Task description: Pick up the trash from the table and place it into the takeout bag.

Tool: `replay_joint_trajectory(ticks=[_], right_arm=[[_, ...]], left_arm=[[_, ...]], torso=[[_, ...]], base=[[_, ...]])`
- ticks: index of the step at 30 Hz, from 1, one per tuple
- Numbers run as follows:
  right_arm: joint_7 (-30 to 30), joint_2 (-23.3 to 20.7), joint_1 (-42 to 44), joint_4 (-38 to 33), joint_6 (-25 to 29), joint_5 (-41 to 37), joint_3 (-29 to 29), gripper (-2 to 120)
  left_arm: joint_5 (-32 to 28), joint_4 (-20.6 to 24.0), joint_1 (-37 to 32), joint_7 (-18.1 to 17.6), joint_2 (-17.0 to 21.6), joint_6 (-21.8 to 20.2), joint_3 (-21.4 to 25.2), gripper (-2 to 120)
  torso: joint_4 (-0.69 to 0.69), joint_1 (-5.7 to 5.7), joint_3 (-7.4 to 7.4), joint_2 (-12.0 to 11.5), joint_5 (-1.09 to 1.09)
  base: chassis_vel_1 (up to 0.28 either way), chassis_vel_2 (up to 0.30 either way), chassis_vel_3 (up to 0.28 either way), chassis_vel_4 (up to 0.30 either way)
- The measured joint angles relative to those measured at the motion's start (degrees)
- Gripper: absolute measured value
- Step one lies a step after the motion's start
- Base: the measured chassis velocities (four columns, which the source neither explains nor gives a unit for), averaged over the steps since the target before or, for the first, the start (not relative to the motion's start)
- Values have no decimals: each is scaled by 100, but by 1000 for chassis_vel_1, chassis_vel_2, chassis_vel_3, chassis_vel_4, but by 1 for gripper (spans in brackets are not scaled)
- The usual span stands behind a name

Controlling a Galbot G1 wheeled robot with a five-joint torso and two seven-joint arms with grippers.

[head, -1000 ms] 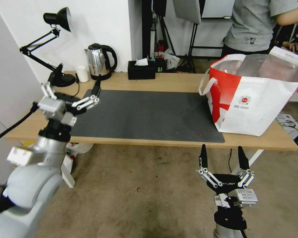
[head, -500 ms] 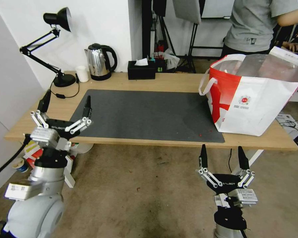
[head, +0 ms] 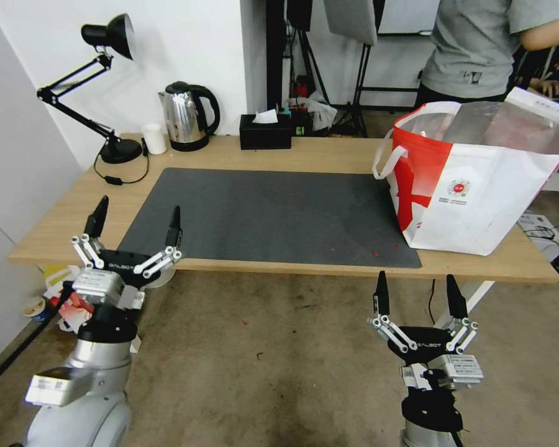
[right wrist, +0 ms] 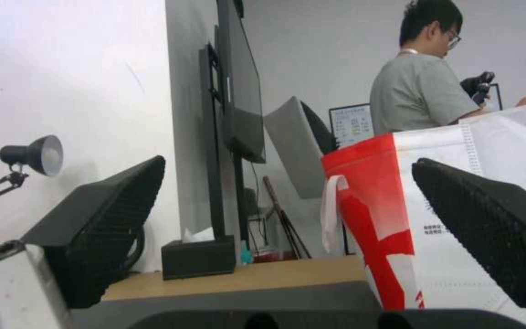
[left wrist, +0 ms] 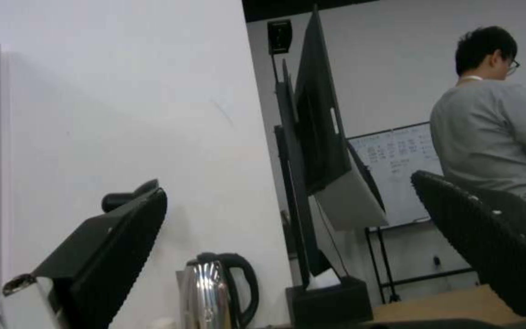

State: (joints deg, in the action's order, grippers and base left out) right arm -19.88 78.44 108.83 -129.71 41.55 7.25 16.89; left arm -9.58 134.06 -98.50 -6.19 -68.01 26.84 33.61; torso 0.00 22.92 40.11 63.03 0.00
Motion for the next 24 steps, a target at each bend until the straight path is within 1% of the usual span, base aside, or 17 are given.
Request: replay_joint_trajectory(ticks=[4,10,14,17,24], right_arm=[[0,0,0,0,0,0,0,100],[0,0,0,0,0,0,0,100],[0,0,0,0,0,0,-1,100],[0,0,0,0,0,0,0,100],[0,0,0,0,0,0,0,100]], left_arm=[[69,-93,-241,1,-49,232,-14,100],[104,-196,-382,6,-89,393,-62,100],[140,-322,-581,7,-222,666,-52,100],[154,-385,-655,7,-275,779,-37,100],[190,-399,-727,5,-331,869,-29,100]], torso=[[0,0,0,0,0],[0,0,0,0,-1],[1,0,0,0,0],[1,0,0,0,-1],[0,0,0,0,0]], base=[[0,0,0,0],[0,0,0,0],[0,0,0,0],[0,0,0,0],[0,0,0,0]])
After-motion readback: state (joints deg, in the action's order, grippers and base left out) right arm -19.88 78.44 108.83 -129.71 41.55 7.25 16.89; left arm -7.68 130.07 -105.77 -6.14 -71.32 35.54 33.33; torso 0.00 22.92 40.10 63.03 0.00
